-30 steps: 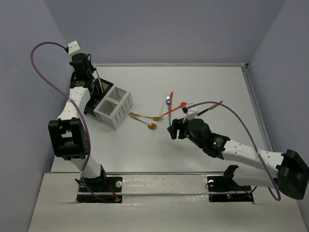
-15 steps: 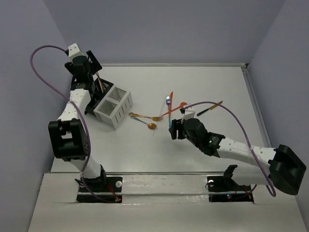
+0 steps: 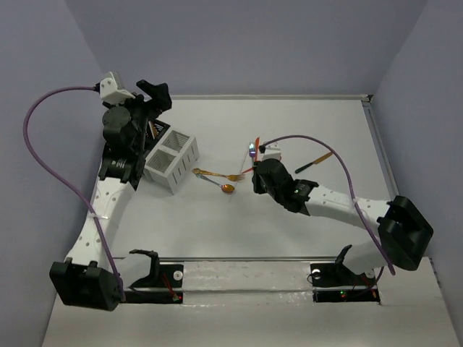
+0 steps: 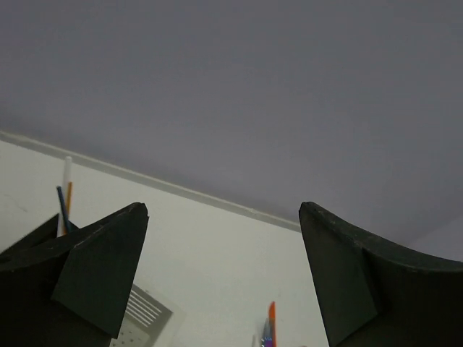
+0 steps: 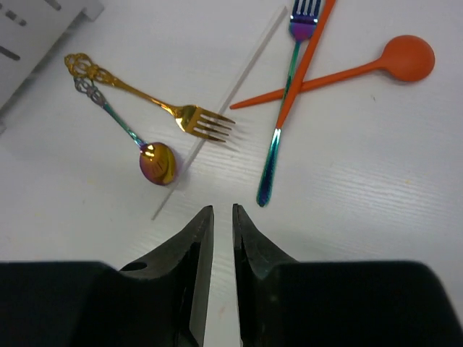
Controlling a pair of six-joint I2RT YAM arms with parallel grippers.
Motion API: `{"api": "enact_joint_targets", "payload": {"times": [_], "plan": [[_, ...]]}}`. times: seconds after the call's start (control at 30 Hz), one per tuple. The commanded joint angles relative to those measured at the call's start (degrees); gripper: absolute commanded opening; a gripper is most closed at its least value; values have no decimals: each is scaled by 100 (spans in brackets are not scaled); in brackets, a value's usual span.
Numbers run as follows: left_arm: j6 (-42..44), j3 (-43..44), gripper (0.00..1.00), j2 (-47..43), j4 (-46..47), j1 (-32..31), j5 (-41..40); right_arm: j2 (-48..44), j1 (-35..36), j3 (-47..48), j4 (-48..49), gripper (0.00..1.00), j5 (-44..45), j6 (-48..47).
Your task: Sort the eating utensils into containers
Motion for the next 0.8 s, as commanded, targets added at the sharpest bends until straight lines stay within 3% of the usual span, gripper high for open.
{"api": "enact_joint_targets", "payload": {"times": [0.0, 0.23, 0.37, 0.47, 0.77], "plan": [[-534, -639, 99, -722, -32, -183, 822, 475, -67, 927, -318, 22, 436, 281], [-272, -1693, 99, -2313, -841, -183, 1712, 1310, -443, 1676, -609, 21, 559, 307], [-34, -2397, 99, -3183, -1043, -235, 1775, 1697, -647, 2315, -714, 29, 410, 316], [150, -2618, 99, -3439, -1201, -235, 1941, 2469, -761, 2791, -1100, 38, 436, 290], [309, -2706, 99, -3809, -1166, -235, 2478, 3850, -884, 4092, -1592, 39, 357, 342]]}}
